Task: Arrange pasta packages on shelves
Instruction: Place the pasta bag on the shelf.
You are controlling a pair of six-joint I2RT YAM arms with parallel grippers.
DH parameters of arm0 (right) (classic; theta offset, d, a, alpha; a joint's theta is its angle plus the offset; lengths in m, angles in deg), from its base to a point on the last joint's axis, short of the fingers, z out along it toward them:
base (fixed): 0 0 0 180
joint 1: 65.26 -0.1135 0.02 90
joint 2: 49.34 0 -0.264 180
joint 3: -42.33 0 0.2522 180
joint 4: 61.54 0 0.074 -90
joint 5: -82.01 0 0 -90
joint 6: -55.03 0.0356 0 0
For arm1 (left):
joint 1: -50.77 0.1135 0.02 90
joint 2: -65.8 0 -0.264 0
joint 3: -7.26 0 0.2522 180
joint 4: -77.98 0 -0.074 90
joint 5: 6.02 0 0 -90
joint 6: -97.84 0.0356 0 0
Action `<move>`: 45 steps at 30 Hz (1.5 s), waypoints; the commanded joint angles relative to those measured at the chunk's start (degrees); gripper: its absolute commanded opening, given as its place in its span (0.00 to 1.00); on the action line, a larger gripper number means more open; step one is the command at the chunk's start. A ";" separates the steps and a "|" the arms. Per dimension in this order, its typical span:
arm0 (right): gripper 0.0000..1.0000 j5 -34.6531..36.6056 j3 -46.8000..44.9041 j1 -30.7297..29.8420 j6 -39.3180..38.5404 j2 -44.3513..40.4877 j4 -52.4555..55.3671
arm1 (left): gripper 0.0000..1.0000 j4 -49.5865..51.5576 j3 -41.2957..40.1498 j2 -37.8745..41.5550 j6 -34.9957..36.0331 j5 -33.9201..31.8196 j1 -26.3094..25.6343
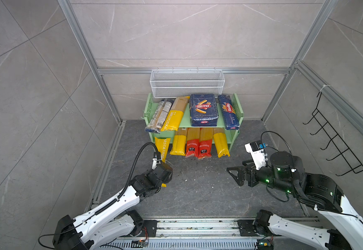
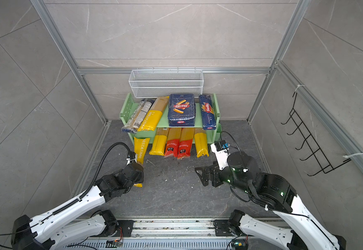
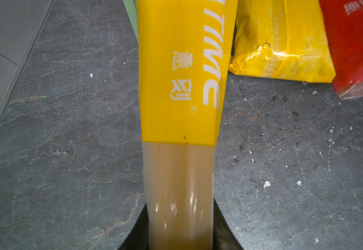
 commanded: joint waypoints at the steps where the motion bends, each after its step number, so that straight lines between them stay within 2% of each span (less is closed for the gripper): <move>1: 1.00 1.80 1.57 0.21 -1.45 0.52 1.83 | 0.00 -9.08 4.99 -0.41 4.18 0.44 2.76; 10: 1.00 4.33 6.15 0.21 -2.03 3.81 3.86 | 0.00 -14.11 9.46 -7.58 8.04 8.44 9.63; 28: 1.00 8.71 15.88 0.28 -3.49 11.31 6.08 | 0.00 -22.98 22.16 -24.71 14.50 17.40 19.87; 39: 1.00 5.58 8.93 0.21 -1.55 12.21 2.19 | 0.00 -26.14 27.19 -30.77 15.58 19.44 21.56; 45: 0.99 -0.27 3.67 0.21 0.07 15.53 -4.71 | 0.00 -28.14 27.02 -32.24 16.51 18.24 21.78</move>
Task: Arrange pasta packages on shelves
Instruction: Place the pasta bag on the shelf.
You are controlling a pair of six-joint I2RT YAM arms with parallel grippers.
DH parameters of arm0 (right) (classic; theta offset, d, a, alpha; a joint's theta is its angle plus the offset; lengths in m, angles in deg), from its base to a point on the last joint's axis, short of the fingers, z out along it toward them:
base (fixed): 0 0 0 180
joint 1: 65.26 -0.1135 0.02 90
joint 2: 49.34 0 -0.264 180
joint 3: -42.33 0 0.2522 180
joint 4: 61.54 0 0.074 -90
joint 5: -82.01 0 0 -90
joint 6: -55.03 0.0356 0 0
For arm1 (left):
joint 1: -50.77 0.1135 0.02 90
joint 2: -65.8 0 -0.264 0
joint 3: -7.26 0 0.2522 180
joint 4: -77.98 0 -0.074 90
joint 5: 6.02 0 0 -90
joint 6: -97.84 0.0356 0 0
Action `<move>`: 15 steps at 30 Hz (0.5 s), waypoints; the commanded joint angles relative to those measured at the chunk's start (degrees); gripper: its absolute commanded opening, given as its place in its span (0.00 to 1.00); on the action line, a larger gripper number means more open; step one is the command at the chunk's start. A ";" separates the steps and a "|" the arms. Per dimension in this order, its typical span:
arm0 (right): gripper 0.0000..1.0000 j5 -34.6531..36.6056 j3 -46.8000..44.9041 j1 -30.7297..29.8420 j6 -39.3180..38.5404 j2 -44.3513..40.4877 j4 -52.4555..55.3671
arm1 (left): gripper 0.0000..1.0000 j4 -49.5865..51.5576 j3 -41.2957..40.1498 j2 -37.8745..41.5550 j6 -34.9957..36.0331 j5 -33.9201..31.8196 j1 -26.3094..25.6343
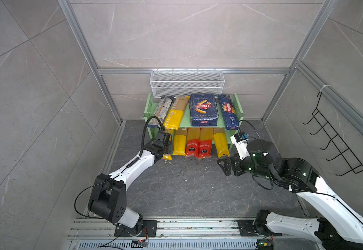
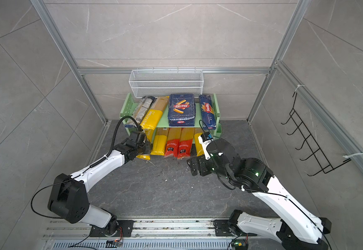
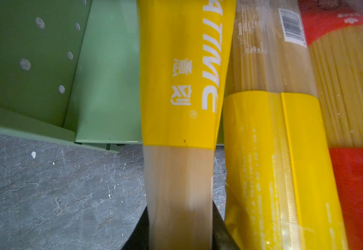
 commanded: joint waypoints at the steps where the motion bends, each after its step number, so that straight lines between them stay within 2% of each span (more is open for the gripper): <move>1: 1.00 -3.39 -2.55 0.16 1.24 2.86 -5.38 | 0.00 -13.68 5.03 -1.60 2.66 -1.26 1.70; 10: 1.00 -6.89 -5.91 0.16 -1.10 9.53 -16.31 | 0.00 -16.63 6.00 -3.82 3.85 -1.41 2.54; 15: 1.00 -6.98 -4.65 0.16 -2.85 15.15 -19.08 | 0.00 -17.50 6.08 -4.36 4.01 -1.60 2.77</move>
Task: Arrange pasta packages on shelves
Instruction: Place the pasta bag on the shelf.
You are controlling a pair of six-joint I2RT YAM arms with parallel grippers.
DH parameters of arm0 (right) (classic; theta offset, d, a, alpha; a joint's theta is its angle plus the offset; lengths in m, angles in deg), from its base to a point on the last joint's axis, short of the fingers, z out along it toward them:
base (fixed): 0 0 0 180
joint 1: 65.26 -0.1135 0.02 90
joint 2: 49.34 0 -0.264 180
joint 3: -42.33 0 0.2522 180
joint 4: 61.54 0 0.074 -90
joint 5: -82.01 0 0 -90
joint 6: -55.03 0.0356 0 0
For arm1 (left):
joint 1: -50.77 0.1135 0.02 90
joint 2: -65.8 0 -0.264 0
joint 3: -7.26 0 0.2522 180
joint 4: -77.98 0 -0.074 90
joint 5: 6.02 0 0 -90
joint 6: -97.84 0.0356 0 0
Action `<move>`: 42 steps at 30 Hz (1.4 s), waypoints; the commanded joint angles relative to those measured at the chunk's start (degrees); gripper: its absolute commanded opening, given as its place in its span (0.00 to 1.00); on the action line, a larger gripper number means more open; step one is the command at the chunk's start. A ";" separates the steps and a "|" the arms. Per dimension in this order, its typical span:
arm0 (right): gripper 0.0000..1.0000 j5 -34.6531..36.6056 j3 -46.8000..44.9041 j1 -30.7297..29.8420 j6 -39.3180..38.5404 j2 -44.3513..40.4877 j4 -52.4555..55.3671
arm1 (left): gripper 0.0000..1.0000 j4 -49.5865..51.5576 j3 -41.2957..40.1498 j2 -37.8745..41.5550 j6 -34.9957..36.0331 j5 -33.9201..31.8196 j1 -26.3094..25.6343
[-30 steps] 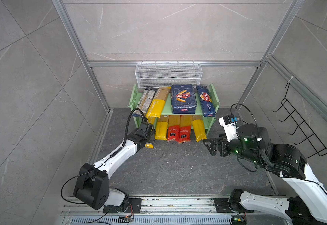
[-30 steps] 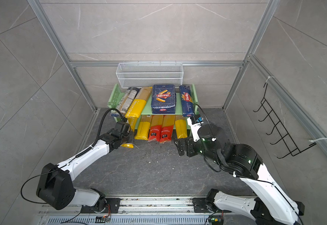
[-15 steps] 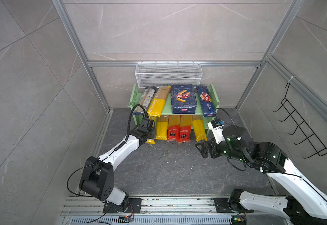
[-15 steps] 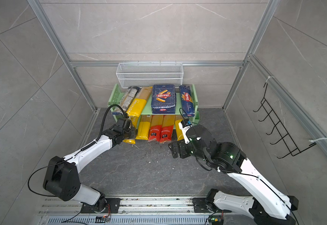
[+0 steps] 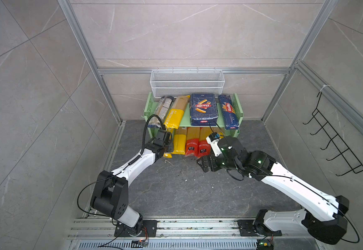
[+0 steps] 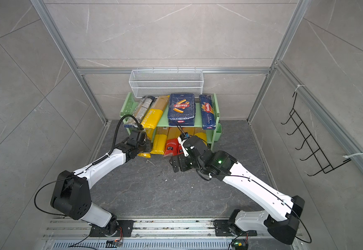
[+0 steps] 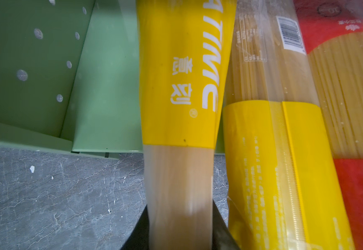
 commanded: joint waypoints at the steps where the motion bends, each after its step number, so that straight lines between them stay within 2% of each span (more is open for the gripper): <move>1: 1.00 -1.06 1.14 0.19 -2.24 3.43 -3.39 | 0.00 -14.79 5.46 -2.41 2.29 -1.43 2.15; 4: 1.00 -1.56 2.31 0.18 -2.74 4.83 -3.48 | 0.00 -15.02 5.91 -2.68 2.09 -1.86 2.16; 8: 1.00 -1.50 3.05 0.23 -3.00 4.97 -3.09 | 0.27 -15.02 6.08 -2.90 1.85 -2.19 2.16; 13: 1.00 -1.39 3.42 0.25 -3.00 4.54 -2.25 | 0.46 -13.27 6.79 -2.92 1.35 -1.91 2.16; 16: 1.00 -1.42 3.39 0.25 -2.91 4.03 -1.92 | 0.51 -12.47 6.79 -2.48 1.07 -1.73 2.16; 26: 1.00 -1.32 3.32 0.25 -2.44 2.38 -1.16 | 0.53 -9.14 6.93 -0.36 0.02 -1.80 2.16; 28: 1.00 -1.29 3.24 0.29 -2.30 2.16 -1.08 | 0.52 -9.19 6.71 -0.10 -0.11 -1.82 2.16; 30: 1.00 -1.29 3.21 0.27 -2.22 1.99 -1.02 | 0.41 -8.95 6.79 -0.17 -0.15 -2.44 2.16; 33: 1.00 -1.13 3.56 0.25 -2.17 1.99 -0.70 | 0.15 -8.72 7.22 -0.35 -0.24 -3.35 2.16; 36: 1.00 -0.73 3.91 0.26 -2.08 2.11 -0.43 | 0.05 -9.33 7.38 -0.35 -0.12 -4.31 2.16; 42: 1.00 -0.62 4.78 0.25 -2.18 3.12 -0.05 | 0.03 -11.88 7.30 -0.76 1.09 -5.13 2.16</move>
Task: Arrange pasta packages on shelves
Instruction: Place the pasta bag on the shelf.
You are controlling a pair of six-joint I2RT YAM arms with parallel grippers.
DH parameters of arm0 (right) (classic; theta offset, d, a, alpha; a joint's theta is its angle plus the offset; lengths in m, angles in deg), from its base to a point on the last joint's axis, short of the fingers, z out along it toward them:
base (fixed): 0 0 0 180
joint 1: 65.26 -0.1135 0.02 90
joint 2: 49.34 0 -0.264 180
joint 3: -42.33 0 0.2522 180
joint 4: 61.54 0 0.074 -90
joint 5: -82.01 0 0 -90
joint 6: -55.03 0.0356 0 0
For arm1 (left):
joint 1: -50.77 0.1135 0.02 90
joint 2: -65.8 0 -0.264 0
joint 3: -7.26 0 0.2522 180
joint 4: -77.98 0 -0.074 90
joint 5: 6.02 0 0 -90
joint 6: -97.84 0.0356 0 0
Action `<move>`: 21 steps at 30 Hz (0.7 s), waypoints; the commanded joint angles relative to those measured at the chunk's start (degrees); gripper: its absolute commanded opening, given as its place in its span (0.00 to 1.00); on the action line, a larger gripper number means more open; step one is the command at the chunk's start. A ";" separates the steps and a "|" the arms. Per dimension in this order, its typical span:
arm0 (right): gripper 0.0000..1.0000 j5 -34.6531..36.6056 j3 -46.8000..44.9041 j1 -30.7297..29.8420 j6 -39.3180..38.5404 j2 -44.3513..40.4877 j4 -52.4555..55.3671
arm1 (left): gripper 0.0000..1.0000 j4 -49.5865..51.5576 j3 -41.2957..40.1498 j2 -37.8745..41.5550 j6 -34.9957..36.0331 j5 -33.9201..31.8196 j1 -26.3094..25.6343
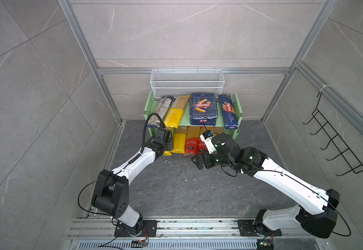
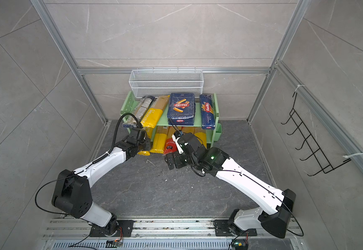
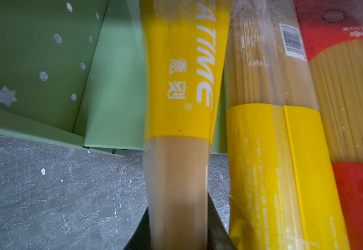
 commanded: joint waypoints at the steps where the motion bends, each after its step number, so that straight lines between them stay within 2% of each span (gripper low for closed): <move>1: 1.00 0.51 1.83 0.18 -0.16 0.18 1.17 | 0.03 -13.51 5.11 -0.14 1.16 -3.21 1.86; 21: 1.00 0.99 2.16 0.18 0.05 0.43 1.87 | 0.00 -16.71 5.36 1.61 2.98 -4.09 1.86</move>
